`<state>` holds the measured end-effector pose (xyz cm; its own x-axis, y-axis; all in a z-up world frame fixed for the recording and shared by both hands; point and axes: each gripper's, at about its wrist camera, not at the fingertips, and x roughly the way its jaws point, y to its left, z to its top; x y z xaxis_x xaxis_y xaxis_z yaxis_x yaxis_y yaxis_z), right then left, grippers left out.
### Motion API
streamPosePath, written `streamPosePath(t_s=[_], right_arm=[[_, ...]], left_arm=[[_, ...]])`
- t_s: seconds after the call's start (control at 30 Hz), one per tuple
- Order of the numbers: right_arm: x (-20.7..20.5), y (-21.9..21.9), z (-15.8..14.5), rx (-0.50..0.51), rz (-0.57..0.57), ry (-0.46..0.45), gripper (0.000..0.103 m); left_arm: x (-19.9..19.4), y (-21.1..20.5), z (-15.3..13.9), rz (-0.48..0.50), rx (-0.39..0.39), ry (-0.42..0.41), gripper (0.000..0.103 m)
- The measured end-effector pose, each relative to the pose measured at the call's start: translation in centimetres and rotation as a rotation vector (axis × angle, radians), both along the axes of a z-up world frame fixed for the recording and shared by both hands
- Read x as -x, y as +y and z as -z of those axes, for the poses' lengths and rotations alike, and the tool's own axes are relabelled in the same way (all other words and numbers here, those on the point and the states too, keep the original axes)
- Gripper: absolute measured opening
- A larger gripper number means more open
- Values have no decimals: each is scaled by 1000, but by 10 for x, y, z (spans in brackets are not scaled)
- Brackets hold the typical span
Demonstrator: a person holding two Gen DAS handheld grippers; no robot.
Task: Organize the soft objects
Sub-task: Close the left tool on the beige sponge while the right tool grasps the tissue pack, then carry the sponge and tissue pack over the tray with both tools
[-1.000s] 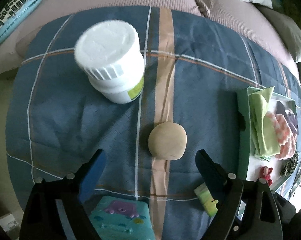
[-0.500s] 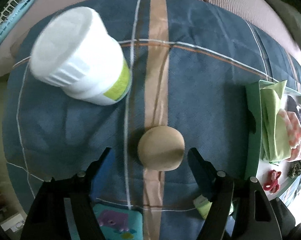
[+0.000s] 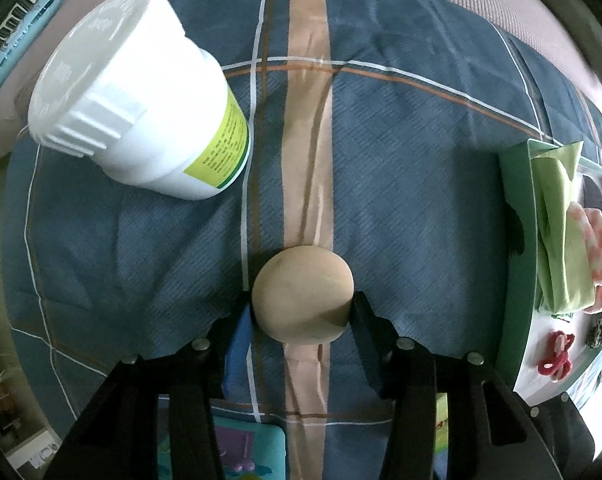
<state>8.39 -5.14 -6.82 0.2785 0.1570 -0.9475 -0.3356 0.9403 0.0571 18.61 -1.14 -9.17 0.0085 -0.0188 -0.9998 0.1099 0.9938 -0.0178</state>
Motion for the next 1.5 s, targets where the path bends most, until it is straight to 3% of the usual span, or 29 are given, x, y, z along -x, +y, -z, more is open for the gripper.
streamPosePath(t_s=[0.23,0.3,0.6,0.8,1.0,1.27,1.5], right_arm=[[0,8,12,49,-13,18,57],[-1,7,14,50,-11,19,50],[4,-10,2,1,3,4,50],[9,-28,-19,-40,34,-30,50],[18,-53,-53,-95,93,-98,50],[26,-99,-100,-147,209,-218,50],[42,-155,-130,-160,356,-296,50]], left_arm=[[11,28,-5,-16,15,-9,49],[11,32,-5,-24,20,-12,49],[16,47,-21,-50,60,-62,49],[25,61,-55,-73,115,-146,48],[36,71,-109,-106,183,-282,48],[49,44,-166,-109,251,-419,48],[60,17,-189,-76,275,-492,48]])
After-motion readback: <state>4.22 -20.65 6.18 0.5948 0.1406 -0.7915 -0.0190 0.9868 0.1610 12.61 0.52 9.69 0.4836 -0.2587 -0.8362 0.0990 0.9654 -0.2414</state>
